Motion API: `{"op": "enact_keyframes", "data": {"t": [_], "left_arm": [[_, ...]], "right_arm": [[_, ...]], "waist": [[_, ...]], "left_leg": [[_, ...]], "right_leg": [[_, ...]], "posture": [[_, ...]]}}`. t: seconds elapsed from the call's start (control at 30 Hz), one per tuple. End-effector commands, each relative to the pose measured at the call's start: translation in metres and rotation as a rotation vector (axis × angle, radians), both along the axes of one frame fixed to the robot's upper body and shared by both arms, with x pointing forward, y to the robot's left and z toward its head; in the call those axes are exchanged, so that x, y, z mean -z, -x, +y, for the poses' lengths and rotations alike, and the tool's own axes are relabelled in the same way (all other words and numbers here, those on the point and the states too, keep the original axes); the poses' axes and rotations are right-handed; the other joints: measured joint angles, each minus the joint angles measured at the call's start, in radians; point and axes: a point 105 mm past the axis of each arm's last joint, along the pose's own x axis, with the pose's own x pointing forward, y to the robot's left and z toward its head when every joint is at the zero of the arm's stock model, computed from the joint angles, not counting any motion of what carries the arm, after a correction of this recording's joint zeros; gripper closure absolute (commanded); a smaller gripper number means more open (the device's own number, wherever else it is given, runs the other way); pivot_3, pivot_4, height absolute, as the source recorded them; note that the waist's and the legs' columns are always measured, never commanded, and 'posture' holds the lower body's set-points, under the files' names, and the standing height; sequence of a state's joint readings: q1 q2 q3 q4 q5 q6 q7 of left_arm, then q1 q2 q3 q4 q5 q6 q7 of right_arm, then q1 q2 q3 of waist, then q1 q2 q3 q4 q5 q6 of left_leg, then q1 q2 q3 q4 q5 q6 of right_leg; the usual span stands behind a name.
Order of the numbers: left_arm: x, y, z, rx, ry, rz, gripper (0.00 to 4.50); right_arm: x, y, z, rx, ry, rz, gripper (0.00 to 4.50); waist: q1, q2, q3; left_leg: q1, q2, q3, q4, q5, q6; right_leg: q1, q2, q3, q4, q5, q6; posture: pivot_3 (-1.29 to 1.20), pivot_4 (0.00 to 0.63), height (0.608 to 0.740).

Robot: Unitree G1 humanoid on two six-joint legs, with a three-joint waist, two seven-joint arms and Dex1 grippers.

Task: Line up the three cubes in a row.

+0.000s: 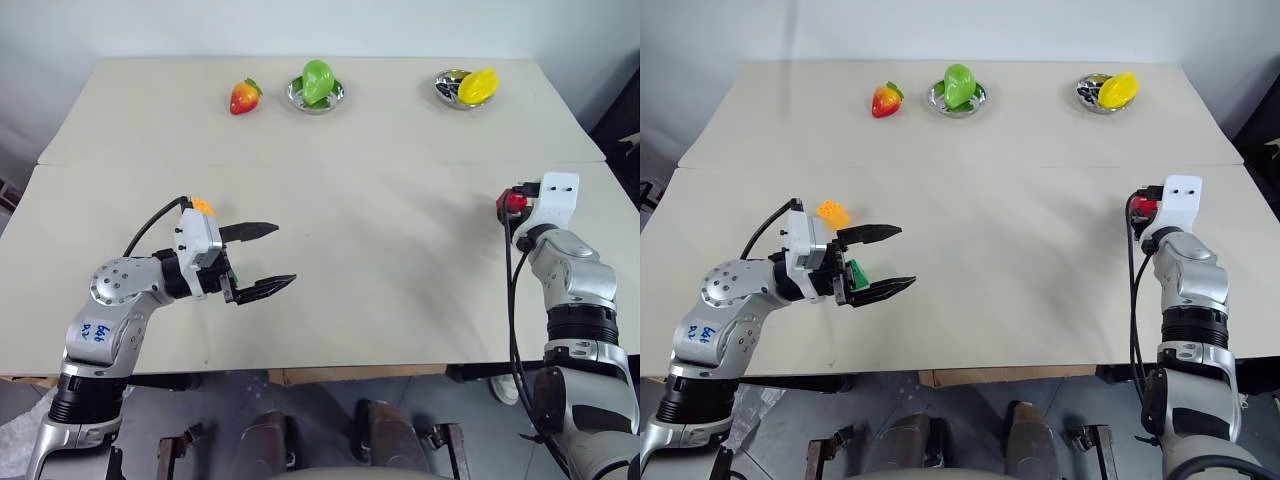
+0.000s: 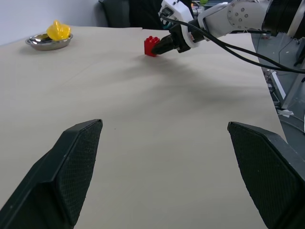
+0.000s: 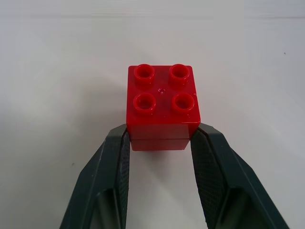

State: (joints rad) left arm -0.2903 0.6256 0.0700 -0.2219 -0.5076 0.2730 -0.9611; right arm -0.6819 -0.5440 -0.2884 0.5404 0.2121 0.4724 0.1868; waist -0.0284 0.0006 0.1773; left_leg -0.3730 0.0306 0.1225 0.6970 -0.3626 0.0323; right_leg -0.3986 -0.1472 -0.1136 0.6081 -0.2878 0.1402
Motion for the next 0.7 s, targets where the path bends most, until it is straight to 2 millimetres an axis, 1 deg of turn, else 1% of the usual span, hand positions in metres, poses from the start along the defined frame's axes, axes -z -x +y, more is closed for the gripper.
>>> {"op": "enact_keyframes", "data": {"t": [0.03, 0.1, 0.13, 0.17, 0.2, 0.23, 0.3, 0.33, 0.37, 0.43, 0.6, 0.7], "left_arm": [[-0.009, 0.004, 0.003, -0.002, 0.01, -0.044, 0.0], [-0.01, 0.004, 0.005, -0.009, 0.008, -0.045, 0.0], [-0.01, 0.004, 0.008, -0.012, 0.008, -0.045, 0.0], [-0.01, 0.004, 0.01, -0.014, 0.008, -0.044, 0.0], [-0.01, 0.004, 0.014, -0.017, 0.004, -0.043, 0.0], [-0.009, 0.004, 0.017, -0.019, 0.001, -0.04, 0.0], [-0.008, 0.003, 0.021, -0.023, -0.003, -0.037, 0.0], [-0.007, 0.003, 0.024, -0.026, -0.006, -0.035, 0.0], [-0.007, 0.003, 0.027, -0.028, -0.01, -0.034, 0.0], [-0.006, 0.003, 0.03, -0.033, -0.016, -0.032, 0.0], [-0.006, 0.005, 0.031, -0.035, -0.024, -0.027, 0.0], [-0.005, 0.009, 0.035, -0.047, -0.029, -0.017, 0.0]], "right_arm": [[-0.02, 0.0, 0.006, -0.113, 0.046, -0.063, 3.06], [-0.024, -0.001, 0.027, -0.309, 0.091, -0.058, 3.06], [-0.031, 0.002, 0.05, -0.498, 0.137, -0.065, 3.06], [-0.033, 0.005, 0.066, -0.632, 0.171, -0.063, 3.06], [-0.037, 0.012, 0.086, -0.81, 0.219, -0.071, 3.06], [-0.038, 0.02, 0.101, -0.958, 0.272, -0.072, 3.06], [-0.034, 0.03, 0.115, -1.135, 0.338, -0.055, 3.06], [-0.026, 0.037, 0.123, -1.268, 0.385, -0.016, 3.06], [-0.018, 0.042, 0.128, -1.366, 0.429, 0.033, 3.06], [-0.006, 0.047, 0.131, -1.473, 0.466, 0.092, 3.06], [0.008, 0.05, 0.129, -1.592, 0.477, 0.126, 3.06], [0.014, 0.05, 0.126, -1.61, 0.508, 0.156, 3.06]], "waist": [[-0.001, 0.0, 0.0], [0.0, 0.001, 0.0], [0.0, 0.001, 0.0], [-0.001, 0.001, 0.001], [-0.001, 0.001, 0.001], [-0.001, 0.001, 0.001], [-0.003, 0.001, 0.001], [-0.003, 0.001, 0.001], [-0.003, 0.001, 0.001], [-0.004, 0.001, 0.001], [0.001, 0.001, 0.001], [-0.003, 0.001, 0.001]], "left_leg": [[0.0, 0.0, 0.0, 0.0, 0.0, 0.0], [0.0, 0.0, 0.0, 0.0, 0.0, 0.0], [0.0, 0.0, 0.0, 0.0, 0.0, 0.0], [0.0, 0.0, 0.0, 0.0, 0.0, 0.0], [0.0, 0.0, 0.0, 0.0, 0.0, 0.0], [0.0, 0.0, 0.0, 0.0, 0.0, 0.0], [0.0, -0.001, 0.001, 0.0, 0.0, -0.001], [0.001, -0.001, 0.001, 0.0, 0.0, -0.001], [0.001, -0.001, 0.001, 0.0, 0.0, -0.001], [0.001, -0.001, 0.001, 0.0, 0.0, -0.001], [0.001, 0.0, -0.001, 0.001, 0.0, -0.001], [0.001, 0.001, -0.001, 0.0, 0.0, -0.001]], "right_leg": [[0.0, 0.0, 0.0, 0.0, 0.0, 0.0], [0.0, 0.0, 0.0, 0.0, 0.0, 0.0], [0.0, 0.0, 0.0, -0.001, 0.0, 0.0], [0.0, 0.0, 0.0, -0.001, 0.0, 0.0], [0.0, 0.0, 0.0, -0.001, 0.0, 0.0], [0.0, 0.001, 0.0, -0.002, 0.0, 0.0], [0.0, 0.002, 0.0, -0.002, 0.0, 0.001], [0.0, 0.002, 0.0, -0.002, 0.0, 0.001], [0.0, 0.002, 0.0, -0.002, 0.0, 0.0], [0.0, 0.003, 0.0, -0.002, 0.0, 0.0], [0.002, 0.001, -0.001, -0.002, 0.0, 0.0], [0.002, 0.0, -0.001, -0.002, 0.0, 0.0]], "posture": [[0.0, 0.15, 0.74], [0.0, 0.15, 0.74], [0.0, 0.15, 0.74], [0.0, 0.15, 0.74], [0.0, 0.15, 0.74], [0.0, 0.15, 0.74], [0.0, 0.15, 0.74], [0.0, 0.15, 0.74], [0.0, 0.15, 0.74], [0.0, 0.15, 0.74], [0.0, 0.15, 0.74], [0.0, 0.15, 0.74]]}}
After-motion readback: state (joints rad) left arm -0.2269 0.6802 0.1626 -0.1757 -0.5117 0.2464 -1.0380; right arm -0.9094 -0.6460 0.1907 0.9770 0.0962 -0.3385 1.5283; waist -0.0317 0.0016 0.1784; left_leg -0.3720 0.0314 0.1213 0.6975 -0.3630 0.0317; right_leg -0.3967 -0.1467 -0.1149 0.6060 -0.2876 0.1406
